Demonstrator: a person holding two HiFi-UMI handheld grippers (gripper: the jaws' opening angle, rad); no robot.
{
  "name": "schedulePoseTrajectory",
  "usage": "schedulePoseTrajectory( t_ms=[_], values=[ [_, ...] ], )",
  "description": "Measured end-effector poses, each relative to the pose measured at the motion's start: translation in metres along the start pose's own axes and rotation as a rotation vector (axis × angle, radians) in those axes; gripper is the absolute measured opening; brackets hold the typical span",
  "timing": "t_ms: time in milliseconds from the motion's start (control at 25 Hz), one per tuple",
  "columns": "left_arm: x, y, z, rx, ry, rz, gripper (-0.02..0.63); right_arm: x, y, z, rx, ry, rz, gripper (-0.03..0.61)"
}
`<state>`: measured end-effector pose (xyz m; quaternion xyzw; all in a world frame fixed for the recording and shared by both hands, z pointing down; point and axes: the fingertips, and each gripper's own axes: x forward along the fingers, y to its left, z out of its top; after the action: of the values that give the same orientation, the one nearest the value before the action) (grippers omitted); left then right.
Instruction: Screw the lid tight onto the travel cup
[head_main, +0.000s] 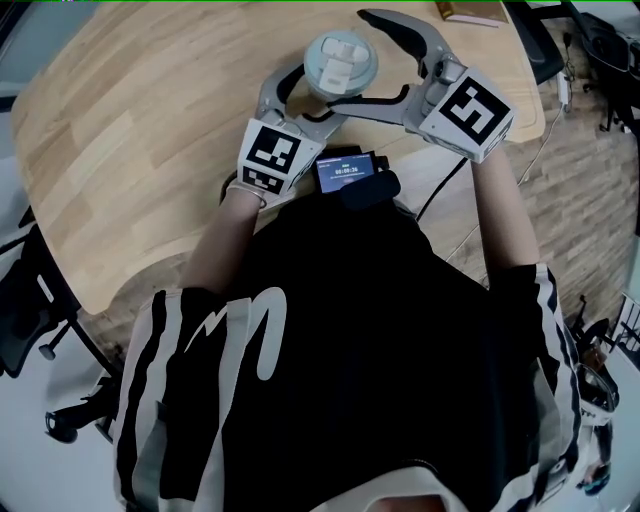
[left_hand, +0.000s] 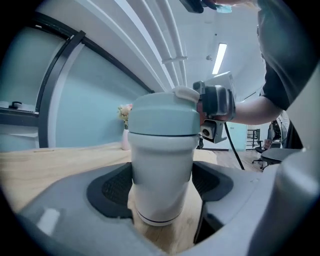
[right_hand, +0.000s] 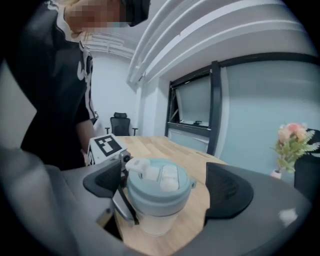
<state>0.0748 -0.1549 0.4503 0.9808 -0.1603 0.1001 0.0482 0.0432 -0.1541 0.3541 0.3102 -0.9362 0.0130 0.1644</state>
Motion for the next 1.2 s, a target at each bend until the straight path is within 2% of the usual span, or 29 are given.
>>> schedulePoseTrajectory(
  t_ms=[120,200,280,400,480,680,920,1200],
  values=[
    [0.000,0.000,0.000,-0.001,0.001,-0.003,0.382,0.002,0.006,-0.006,-0.027,0.053,0.158,0.508],
    [0.000,0.000,0.000,0.000,0.001,-0.005,0.382,0.006,0.005,-0.010,-0.045,0.056,0.225,0.508],
    [0.000,-0.001,0.000,0.001,0.002,-0.006,0.382,0.012,0.002,-0.013,-0.045,0.051,0.269,0.508],
    [-0.001,0.000,0.000,0.001,0.002,-0.007,0.382,0.020,0.004,-0.017,0.017,0.043,0.335,0.509],
    [-0.001,0.000,0.000,0.001,0.001,-0.009,0.382,0.022,0.005,-0.017,0.038,0.033,0.350,0.509],
    [0.000,-0.001,-0.001,-0.002,-0.004,-0.009,0.382,0.023,0.005,-0.017,0.031,0.009,0.313,0.509],
    [-0.001,0.000,-0.001,-0.001,-0.004,-0.007,0.382,0.023,-0.001,-0.016,0.055,-0.037,0.186,0.508],
    [-0.001,0.000,-0.002,-0.002,-0.002,-0.003,0.382,0.024,-0.004,-0.018,0.075,-0.030,0.070,0.508]
  ],
)
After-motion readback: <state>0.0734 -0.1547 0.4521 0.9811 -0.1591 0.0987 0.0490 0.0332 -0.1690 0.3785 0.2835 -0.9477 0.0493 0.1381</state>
